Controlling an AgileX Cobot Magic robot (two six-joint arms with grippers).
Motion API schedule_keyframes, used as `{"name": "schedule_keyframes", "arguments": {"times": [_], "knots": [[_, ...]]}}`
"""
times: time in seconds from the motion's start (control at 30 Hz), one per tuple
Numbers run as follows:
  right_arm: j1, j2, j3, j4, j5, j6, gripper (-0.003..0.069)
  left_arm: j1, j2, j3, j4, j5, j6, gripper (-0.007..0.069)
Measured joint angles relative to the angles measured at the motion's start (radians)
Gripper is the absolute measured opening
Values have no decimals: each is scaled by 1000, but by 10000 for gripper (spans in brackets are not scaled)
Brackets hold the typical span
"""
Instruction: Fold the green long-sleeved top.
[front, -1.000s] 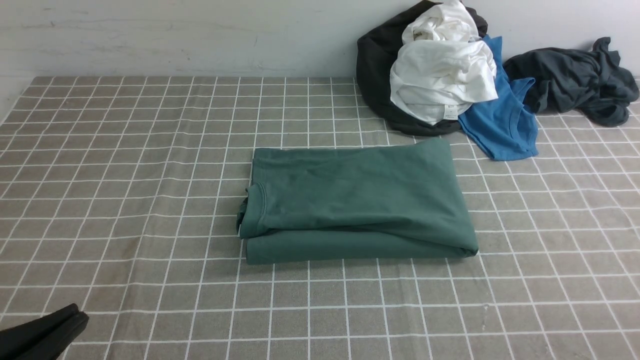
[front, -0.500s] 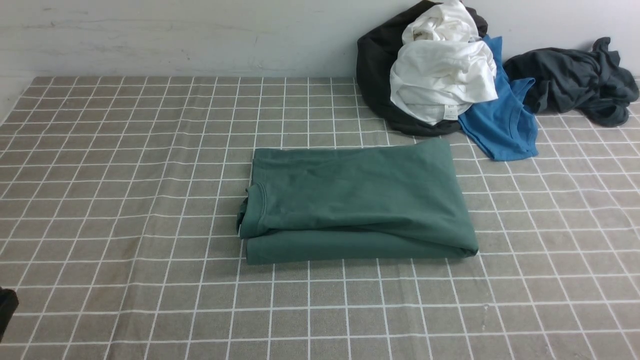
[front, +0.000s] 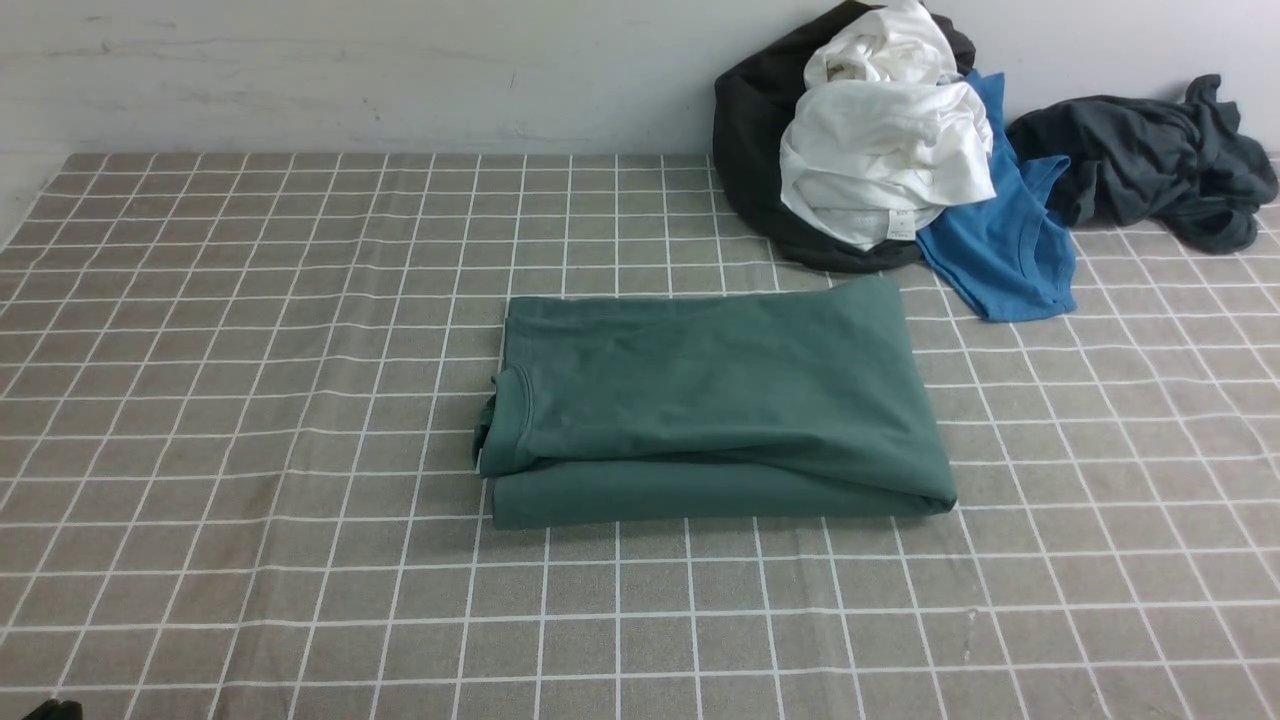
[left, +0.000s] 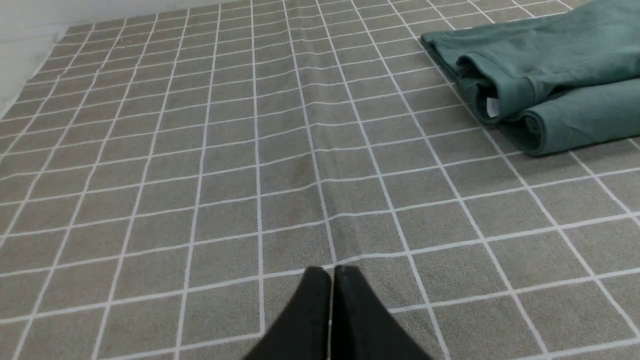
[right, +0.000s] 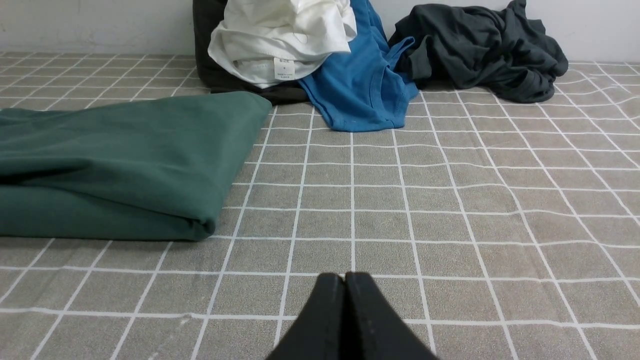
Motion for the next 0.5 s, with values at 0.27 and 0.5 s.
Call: {"name": "schedule_keyframes", "arguments": {"times": [0.27,0.5], "knots": [[0,0,0,0,0,0,-14,12,0,0,-4,-2,1,-8],[0,0,0,0,0,0,-14,12,0,0,-6,-2,1,-8]]}}
